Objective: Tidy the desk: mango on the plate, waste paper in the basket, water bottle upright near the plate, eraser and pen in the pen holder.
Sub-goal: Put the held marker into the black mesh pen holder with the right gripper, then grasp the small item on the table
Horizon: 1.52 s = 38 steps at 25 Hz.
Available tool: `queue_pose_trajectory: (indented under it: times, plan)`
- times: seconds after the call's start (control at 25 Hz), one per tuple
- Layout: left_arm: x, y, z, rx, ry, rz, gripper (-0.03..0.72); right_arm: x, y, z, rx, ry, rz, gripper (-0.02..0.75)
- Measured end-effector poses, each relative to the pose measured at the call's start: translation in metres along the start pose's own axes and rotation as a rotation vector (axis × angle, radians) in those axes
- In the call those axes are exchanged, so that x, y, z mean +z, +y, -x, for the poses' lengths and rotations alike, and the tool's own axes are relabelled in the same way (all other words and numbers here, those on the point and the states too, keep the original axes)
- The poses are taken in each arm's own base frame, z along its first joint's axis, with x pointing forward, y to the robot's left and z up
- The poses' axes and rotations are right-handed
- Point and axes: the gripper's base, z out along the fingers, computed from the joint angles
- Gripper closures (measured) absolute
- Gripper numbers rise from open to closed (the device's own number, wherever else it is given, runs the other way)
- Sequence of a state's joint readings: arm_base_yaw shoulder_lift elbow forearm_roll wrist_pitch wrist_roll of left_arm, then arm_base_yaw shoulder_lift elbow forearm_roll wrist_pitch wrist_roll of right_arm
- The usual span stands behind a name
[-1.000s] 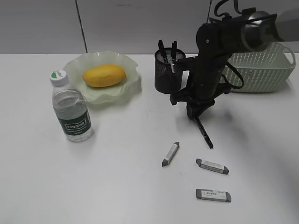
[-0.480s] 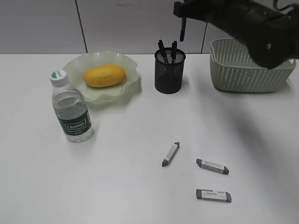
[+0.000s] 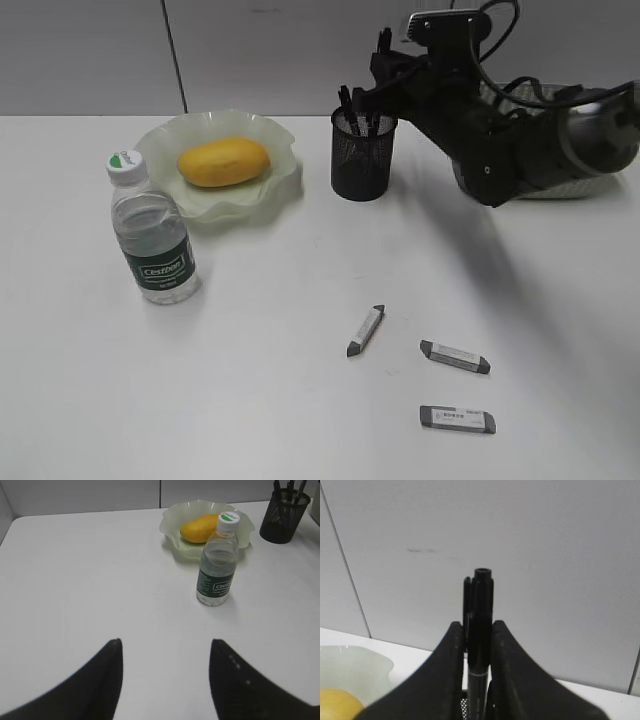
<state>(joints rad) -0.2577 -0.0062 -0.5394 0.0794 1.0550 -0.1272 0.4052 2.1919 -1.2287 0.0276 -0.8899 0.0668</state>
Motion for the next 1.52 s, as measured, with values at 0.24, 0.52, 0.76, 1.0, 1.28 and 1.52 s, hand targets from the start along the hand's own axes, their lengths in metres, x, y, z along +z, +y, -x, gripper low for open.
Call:
queue_pose_trajectory:
  times: [0.24,0.52,0.76,1.0,1.28,1.52]
  plan:
    - [0.0,0.0,0.0,0.0,0.0,0.0,0.279,-0.001,0.0,-0.006,-0.002,0.105,-0.004,0.274]
    - [0.0,0.0,0.0,0.0,0.0,0.0,0.312,-0.036,0.011,0.099,-0.084,0.326,0.021,0.199]
    - [0.0,0.0,0.0,0.0,0.002,0.0,0.328,-0.151,0.003,0.133,-0.16,0.934,-0.072,0.294]
    - [0.01,-0.001,0.005,0.004,0.064,0.006,0.328,-0.305,-0.001,0.12,-0.087,1.313,-0.135,0.324]
    - [0.03,-0.003,0.012,0.015,0.196,0.017,0.358,-0.423,-0.001,0.135,-0.067,0.835,-0.092,0.324]
    - [0.054,-0.01,0.023,0.099,0.322,-0.026,0.367,-0.468,-0.002,0.136,-0.066,0.47,-0.064,0.328]
